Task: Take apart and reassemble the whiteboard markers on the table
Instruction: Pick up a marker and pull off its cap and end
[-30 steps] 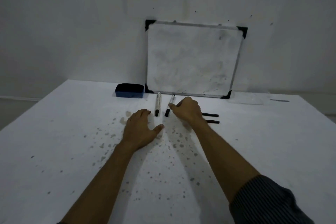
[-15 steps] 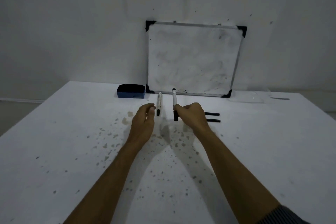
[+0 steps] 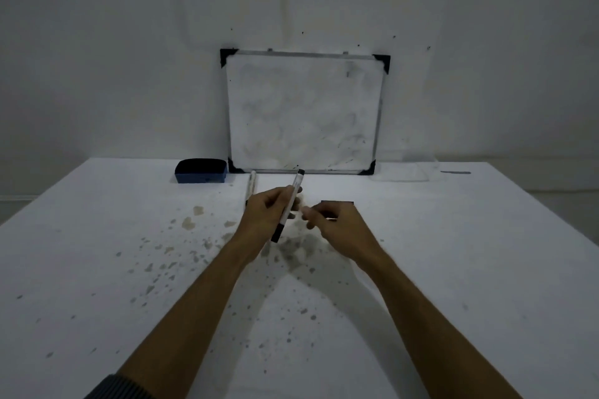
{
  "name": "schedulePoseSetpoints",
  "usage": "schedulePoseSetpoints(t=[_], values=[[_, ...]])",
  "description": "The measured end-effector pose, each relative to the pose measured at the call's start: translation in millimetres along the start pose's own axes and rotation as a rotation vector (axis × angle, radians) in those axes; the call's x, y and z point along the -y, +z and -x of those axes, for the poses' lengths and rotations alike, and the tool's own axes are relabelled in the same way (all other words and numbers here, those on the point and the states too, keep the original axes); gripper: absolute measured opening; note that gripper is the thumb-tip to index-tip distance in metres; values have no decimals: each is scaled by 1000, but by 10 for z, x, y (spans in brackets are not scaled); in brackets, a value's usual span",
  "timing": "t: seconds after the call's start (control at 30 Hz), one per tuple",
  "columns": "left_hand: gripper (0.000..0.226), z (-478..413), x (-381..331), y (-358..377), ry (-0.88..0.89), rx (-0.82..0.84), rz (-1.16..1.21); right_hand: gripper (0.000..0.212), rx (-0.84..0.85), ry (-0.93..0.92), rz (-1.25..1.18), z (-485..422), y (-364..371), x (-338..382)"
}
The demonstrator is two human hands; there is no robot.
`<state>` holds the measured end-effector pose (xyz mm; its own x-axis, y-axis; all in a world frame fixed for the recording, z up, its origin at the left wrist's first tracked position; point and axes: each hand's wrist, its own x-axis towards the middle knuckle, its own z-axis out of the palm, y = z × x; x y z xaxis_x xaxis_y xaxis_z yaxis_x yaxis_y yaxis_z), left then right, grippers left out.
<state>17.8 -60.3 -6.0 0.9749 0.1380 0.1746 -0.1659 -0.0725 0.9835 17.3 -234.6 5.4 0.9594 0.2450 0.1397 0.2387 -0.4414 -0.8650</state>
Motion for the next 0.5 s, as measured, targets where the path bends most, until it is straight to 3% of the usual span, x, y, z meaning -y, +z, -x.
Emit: schedulePoseSetpoints(t=[0.13, 0.23, 0.37, 0.5], values=[[20, 100, 186, -15, 42, -17, -79, 31, -212, 8, -101, -117, -117, -234], [24, 109, 266, -15, 51, 32, -161, 29, -274, 22, -243, -119, -124, -302], [25, 126, 288, -3, 140, 138, -299, 25, -209, 7, -230, -105, -69, -411], [30, 74, 387, -27, 395, 130, -554, 20, -165, 32, -170, -127, 5, -467]])
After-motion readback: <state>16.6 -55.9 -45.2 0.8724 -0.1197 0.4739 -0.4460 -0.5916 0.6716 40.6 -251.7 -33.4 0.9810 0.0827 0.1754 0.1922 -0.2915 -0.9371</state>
